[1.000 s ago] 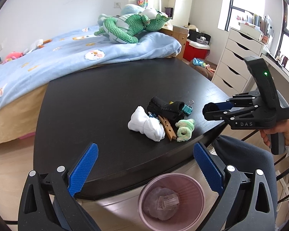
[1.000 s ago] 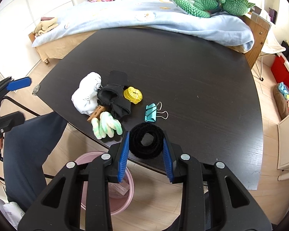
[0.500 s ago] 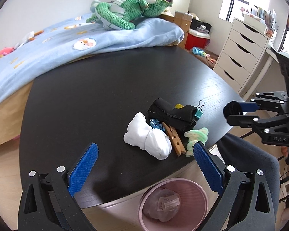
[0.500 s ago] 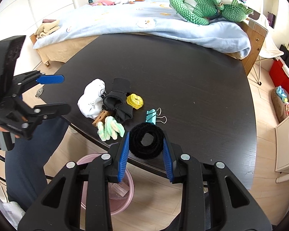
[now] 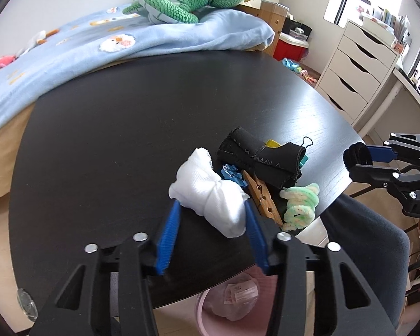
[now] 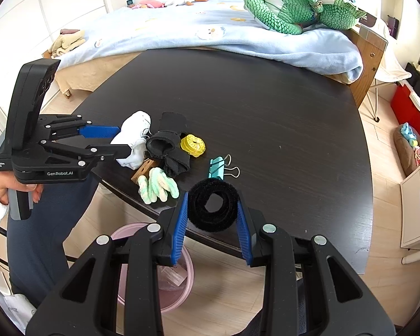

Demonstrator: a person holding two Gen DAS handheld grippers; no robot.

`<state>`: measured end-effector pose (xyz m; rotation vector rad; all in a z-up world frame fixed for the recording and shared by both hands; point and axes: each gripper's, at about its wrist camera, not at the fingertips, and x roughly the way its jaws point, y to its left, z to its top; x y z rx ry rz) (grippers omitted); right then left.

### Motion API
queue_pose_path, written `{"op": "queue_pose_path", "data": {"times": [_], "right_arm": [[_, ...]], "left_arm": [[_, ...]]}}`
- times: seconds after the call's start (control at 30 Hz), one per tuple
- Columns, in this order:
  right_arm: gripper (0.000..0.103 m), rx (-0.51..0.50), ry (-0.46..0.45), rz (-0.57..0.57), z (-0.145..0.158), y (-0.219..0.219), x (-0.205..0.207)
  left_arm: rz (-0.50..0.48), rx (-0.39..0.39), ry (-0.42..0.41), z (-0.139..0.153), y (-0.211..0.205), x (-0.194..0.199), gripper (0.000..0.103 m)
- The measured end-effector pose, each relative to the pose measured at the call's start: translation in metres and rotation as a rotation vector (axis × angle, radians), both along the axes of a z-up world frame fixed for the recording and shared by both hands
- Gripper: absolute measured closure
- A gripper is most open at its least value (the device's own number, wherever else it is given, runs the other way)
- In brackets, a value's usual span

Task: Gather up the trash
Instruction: 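Grasp the white sock with the left gripper while the right gripper holds the hair tie, then carry the sock with the left gripper over the wastebasket while the right gripper carries the hair tie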

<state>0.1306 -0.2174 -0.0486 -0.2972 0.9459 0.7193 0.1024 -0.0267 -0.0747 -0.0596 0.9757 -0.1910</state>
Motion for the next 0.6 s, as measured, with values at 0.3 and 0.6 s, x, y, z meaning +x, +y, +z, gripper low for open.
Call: {"op": "queue_pose_path", "data": {"times": [0.3, 0.6], "right_arm": [[0.071, 0.008, -0.002, -0.001, 0.000, 0.002, -0.001], [0.071, 0.029, -0.021, -0.005, 0.009, 0.000, -0.009]], "left_arm": [[0.016, 0.032, -0.027, 0.006, 0.004, -0.007, 0.089], [0.006, 0.057, -0.069, 0.027, 0.003, -0.029, 0.089]]}}
